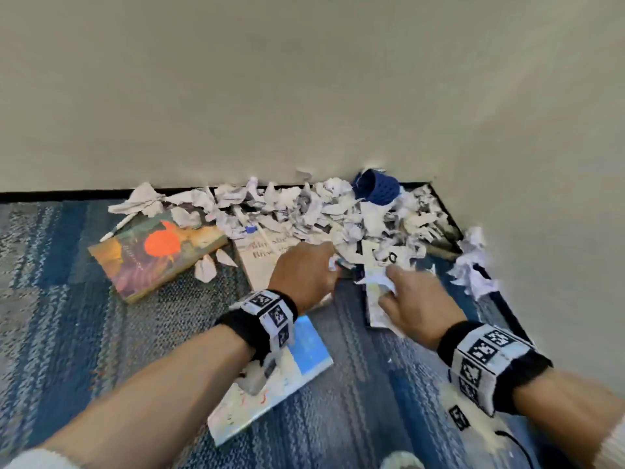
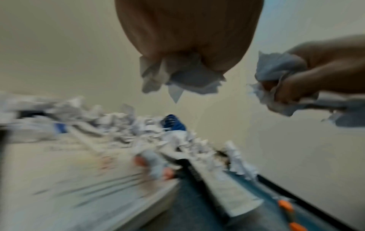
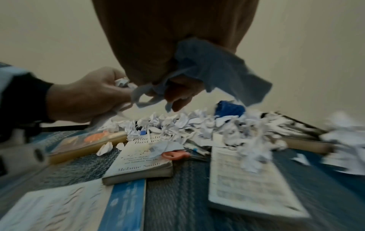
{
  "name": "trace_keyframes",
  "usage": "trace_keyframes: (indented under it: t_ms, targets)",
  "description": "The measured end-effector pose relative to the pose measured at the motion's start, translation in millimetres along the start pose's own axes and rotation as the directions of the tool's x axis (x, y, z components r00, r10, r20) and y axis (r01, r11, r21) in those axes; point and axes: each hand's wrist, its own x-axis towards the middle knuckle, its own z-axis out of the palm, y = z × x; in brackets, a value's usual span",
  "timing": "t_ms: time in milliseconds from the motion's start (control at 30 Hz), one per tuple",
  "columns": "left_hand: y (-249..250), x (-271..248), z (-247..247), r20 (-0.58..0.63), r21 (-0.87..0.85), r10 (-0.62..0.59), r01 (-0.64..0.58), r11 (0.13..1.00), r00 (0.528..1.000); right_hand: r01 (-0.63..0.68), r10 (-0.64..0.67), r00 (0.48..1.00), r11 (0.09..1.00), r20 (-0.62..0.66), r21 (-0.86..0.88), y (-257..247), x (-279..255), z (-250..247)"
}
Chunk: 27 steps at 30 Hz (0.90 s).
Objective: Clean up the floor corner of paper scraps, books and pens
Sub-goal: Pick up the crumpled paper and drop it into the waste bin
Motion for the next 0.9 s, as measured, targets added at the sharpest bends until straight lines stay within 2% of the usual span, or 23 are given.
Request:
trace_keyframes:
  t_ms: [100, 233, 367, 433, 567, 700, 733, 767, 900]
  targets:
    - [68, -8, -9, 0.03, -0.012, 0.19, -0.19, 0.982, 0.981, -0.02, 0.021, 1.0, 0.997, 0.017, -0.069, 24, -53, -28]
    - [154, -27, -20, -0.011, 0.058, 0.474, -0.472, 0.879, 0.881, -0.044, 0.036, 0.998, 0.989, -0.054, -0.145, 57, -110, -61]
    - [232, -39, -16, -0.099, -0.067, 0.552, -0.559, 0.826, 0.828, -0.139, 0.13, 0.965, 0.99, -0.227, -0.027, 90, -171, -84]
    - [280, -51, 0, -0.102, -0.116, 0.637, -0.645, 0.756, 0.764, -0.168, 0.181, 0.934, 0.983, -0.307, 0.069, 111, -215, -90]
    - [375, -81, 27, -0.085, -0.197, 0.79, -0.788, 0.584, 0.607, -0.176, 0.26, 0.851, 0.96, -0.457, 0.22, 160, -313, -100]
    - [453, -113, 60, -0.007, -0.303, 0.845, -0.806, 0.508, 0.535, -0.253, 0.372, 0.799, 0.921, -0.473, 0.297, 209, -391, -100]
    - [472, -123, 74, 0.03, -0.335, 0.851, -0.797, 0.503, 0.524, -0.292, 0.41, 0.788, 0.906, -0.459, 0.307, 222, -408, -96]
    - [484, -131, 86, 0.058, -0.369, 0.842, -0.772, 0.517, 0.536, -0.332, 0.444, 0.783, 0.89, -0.436, 0.312, 237, -418, -89]
    - [523, -158, 138, 0.14, -0.512, 0.75, -0.601, 0.614, 0.647, -0.56, 0.635, 0.741, 0.765, -0.22, 0.319, 290, -453, -52]
